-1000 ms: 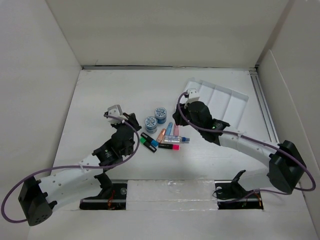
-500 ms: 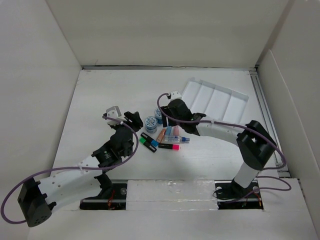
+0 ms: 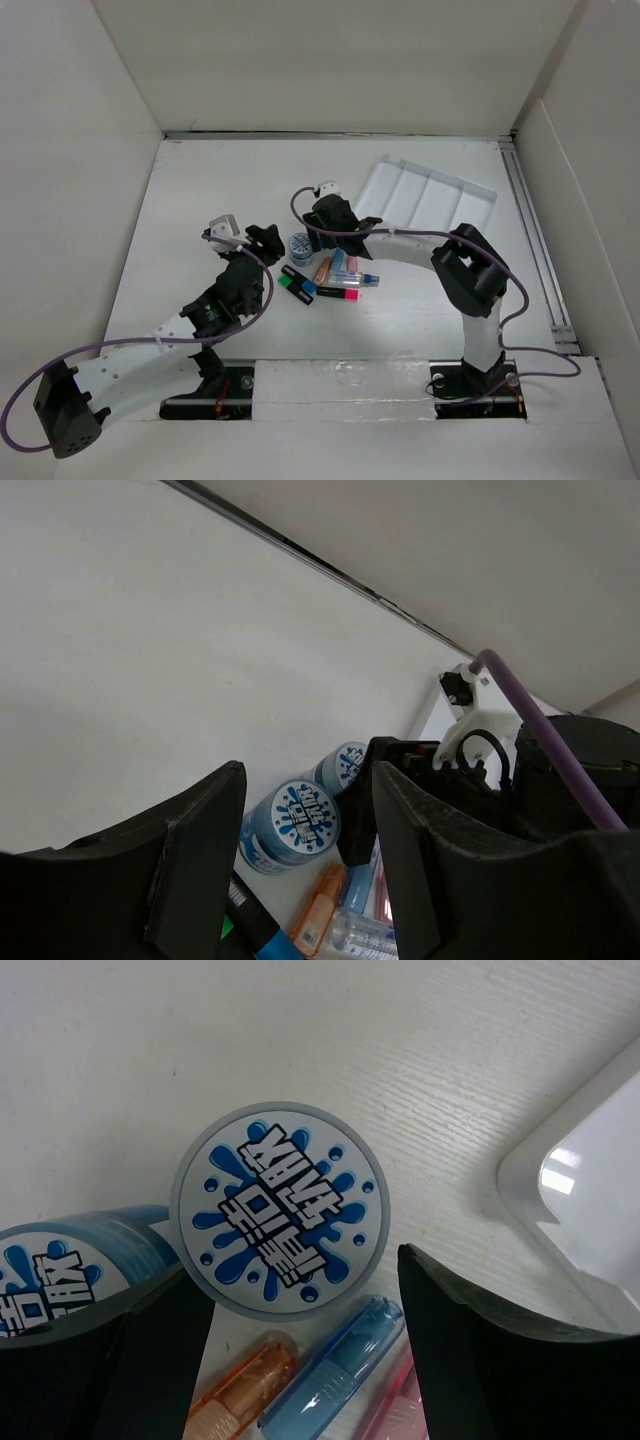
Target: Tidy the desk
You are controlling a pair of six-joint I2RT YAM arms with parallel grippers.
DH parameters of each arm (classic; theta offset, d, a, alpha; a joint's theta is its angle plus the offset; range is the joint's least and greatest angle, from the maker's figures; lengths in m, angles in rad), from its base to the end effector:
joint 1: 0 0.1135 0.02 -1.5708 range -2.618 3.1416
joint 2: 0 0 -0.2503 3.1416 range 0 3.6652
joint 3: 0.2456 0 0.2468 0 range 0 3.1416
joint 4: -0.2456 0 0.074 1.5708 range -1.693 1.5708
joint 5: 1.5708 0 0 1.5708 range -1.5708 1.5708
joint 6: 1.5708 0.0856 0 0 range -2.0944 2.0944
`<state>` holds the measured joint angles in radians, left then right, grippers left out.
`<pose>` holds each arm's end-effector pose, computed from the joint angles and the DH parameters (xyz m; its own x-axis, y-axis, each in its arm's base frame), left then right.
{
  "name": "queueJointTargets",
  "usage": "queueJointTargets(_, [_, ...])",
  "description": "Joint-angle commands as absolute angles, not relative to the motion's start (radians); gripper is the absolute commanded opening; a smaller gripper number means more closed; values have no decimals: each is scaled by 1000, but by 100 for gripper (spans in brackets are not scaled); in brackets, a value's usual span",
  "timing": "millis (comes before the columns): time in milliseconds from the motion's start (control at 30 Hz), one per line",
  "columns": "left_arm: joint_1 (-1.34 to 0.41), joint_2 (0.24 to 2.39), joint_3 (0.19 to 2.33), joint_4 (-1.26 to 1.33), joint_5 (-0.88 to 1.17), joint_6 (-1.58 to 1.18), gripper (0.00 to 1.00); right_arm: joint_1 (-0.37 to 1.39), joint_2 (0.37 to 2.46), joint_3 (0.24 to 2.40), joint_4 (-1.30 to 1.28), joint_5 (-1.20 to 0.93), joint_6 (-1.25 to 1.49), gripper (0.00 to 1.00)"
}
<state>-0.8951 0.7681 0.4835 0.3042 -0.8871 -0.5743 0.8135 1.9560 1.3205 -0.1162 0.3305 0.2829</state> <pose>0.1860 -0.1260 0.2803 0.0059 -0.5560 -0.8312 0.0135 0.8311 -0.5559 0.3331 0.3120 0.1458 -0.5969 -0.2470 -0.7634 -0.3727 0.9279 -0.0089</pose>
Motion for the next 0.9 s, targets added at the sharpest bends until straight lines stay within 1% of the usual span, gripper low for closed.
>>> queueJointTargets(0, [-891, 761, 477, 334, -871, -575, 50, 824, 1976, 1403, -83, 364, 255, 77])
queueJointTargets(33, [-891, 762, 477, 334, -871, -574, 50, 824, 1988, 1420, -87, 373, 252, 74])
queueJointTargets(300, [-891, 762, 474, 337, -882, -572, 50, 824, 2057, 1505, -98, 403, 245, 76])
queueJointTargets(367, [-891, 759, 479, 325, -876, -572, 50, 824, 2060, 1505, -86, 405, 245, 73])
queueJointTargets(400, [-891, 756, 483, 322, -874, -575, 50, 824, 2060, 1505, -86, 403, 245, 67])
queueJointTargets(433, [-891, 753, 482, 319, -873, -577, 50, 824, 2059, 1506, -86, 413, 252, 52])
queueJointTargets(467, [-891, 749, 474, 337, -874, -574, 50, 824, 2042, 1499, -78, 425, 259, 46])
queueJointTargets(500, [-891, 747, 469, 337, -874, -574, 50, 824, 2042, 1499, -78, 425, 259, 46])
queueJointTargets(533, [-891, 747, 468, 342, -873, -568, 50, 824, 2031, 1493, -69, 437, 262, 40])
queueJointTargets(567, [-891, 746, 478, 318, -868, -580, 50, 784, 1963, 1465, -33, 449, 261, 39])
queueJointTargets(600, [-891, 746, 479, 318, -868, -580, 50, 784, 1962, 1465, -32, 449, 261, 39])
queueJointTargets(667, [-891, 736, 473, 334, -870, -574, 50, 746, 1895, 1453, -20, 437, 262, 40])
queueJointTargets(800, [-891, 732, 482, 308, -858, -584, 49, 570, 1810, 1422, -14, 336, 293, 40])
queueJointTargets(867, [-891, 723, 479, 310, -856, -584, 50, 516, 1790, 1410, -15, 313, 305, 40])
